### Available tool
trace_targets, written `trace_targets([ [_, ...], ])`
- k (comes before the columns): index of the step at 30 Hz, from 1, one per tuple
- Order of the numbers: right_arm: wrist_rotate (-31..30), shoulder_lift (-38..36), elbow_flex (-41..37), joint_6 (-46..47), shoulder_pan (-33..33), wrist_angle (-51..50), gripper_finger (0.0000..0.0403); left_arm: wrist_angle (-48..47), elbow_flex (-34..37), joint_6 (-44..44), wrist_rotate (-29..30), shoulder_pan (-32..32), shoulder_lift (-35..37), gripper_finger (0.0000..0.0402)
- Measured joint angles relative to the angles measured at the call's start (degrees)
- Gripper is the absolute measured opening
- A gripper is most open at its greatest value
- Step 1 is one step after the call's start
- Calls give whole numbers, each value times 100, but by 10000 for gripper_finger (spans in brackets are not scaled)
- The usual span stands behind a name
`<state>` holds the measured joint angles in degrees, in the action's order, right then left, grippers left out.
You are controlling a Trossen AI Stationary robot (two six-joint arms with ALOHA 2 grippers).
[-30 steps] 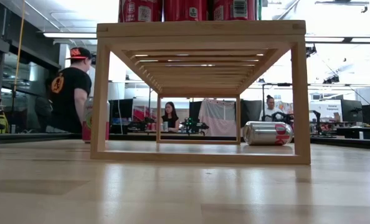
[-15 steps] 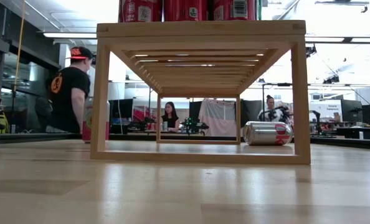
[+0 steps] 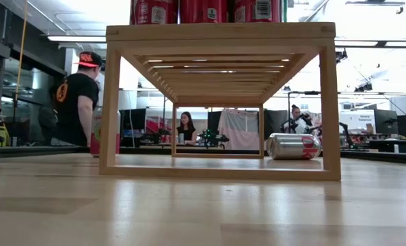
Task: Place canned beverage on shelf
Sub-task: Put the top left red-silver soda can on the shelf
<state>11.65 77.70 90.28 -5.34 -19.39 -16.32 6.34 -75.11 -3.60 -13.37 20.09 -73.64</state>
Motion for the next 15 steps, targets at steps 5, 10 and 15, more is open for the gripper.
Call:
trace_targets([
  [5,-80,-405,0,-106,-206,-1715,0,-699,6,4,88,198,380,1],
  [10,-50,-657,-527,49,-331,-2950,0,-694,582,424,166,365,798,0],
  [15,-331,-1293,-1911,557,-339,-2694,0,55,1622,1097,403,413,1300,0],
])
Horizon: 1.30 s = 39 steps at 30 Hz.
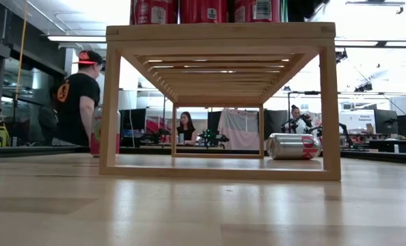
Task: Place canned beverage on shelf
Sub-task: Put the top left red-silver soda can on the shelf
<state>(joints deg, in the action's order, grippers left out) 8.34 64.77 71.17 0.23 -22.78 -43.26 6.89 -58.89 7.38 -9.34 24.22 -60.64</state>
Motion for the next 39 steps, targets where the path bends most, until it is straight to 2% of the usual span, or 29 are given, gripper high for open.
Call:
trace_targets([
  [5,-349,-644,-1160,737,32,865,0,686,581,249,245,7,453,0],
  [11,-538,-550,-1834,1156,187,1842,0,776,613,172,560,9,559,0],
  [21,-533,-90,-1885,1356,443,2244,0,755,613,151,568,16,553,0],
  [34,-485,513,-1884,1646,757,3484,0,748,613,144,575,16,551,0],
  [39,-481,391,-1598,1573,590,3177,0,748,613,143,577,16,549,0],
])
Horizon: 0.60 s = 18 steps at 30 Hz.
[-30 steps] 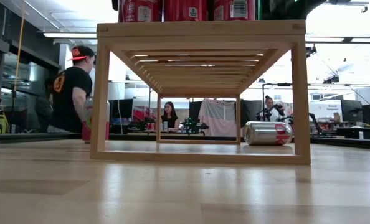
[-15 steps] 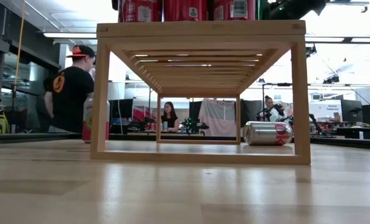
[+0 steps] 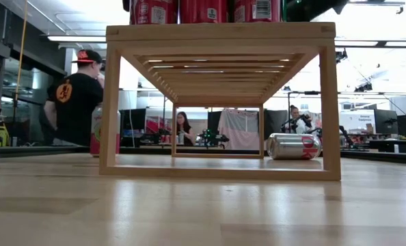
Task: Place canned beverage on shelf
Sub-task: Put the top left red-silver soda can on the shelf
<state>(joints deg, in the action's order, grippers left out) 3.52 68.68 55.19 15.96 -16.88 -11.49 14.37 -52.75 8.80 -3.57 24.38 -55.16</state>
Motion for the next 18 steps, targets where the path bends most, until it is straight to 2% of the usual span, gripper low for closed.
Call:
trace_targets([
  [10,165,-257,862,-735,-200,-2130,0,-308,0,-3,0,0,0,0],
  [15,882,-183,846,-842,-153,-2471,0,-424,0,-96,0,0,0,0],
  [18,897,-58,792,-852,-75,-2425,0,-424,0,-106,0,0,-2,0],
])
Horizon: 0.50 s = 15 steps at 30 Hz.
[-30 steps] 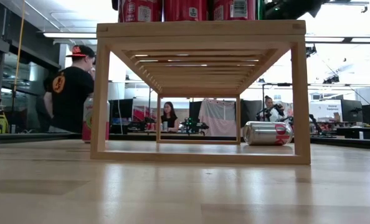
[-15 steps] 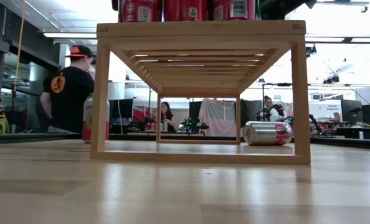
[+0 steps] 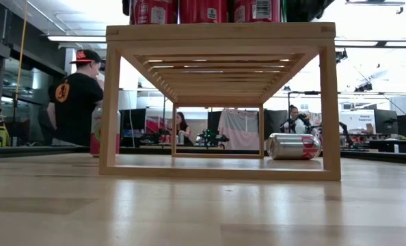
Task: Place canned beverage on shelf
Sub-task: Put the top left red-silver soda can on the shelf
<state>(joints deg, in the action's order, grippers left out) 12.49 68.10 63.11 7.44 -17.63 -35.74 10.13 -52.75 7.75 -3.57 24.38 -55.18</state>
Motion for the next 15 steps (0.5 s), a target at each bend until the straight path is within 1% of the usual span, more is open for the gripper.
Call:
trace_targets([
  [2,-2,51,2,-4,11,228,0,-2,0,-6,-2,0,0,0],
  [7,0,235,4,-107,9,423,0,-5,0,13,0,0,0,0],
  [15,224,495,4,-90,11,993,0,-5,0,61,-3,2,0,0],
])
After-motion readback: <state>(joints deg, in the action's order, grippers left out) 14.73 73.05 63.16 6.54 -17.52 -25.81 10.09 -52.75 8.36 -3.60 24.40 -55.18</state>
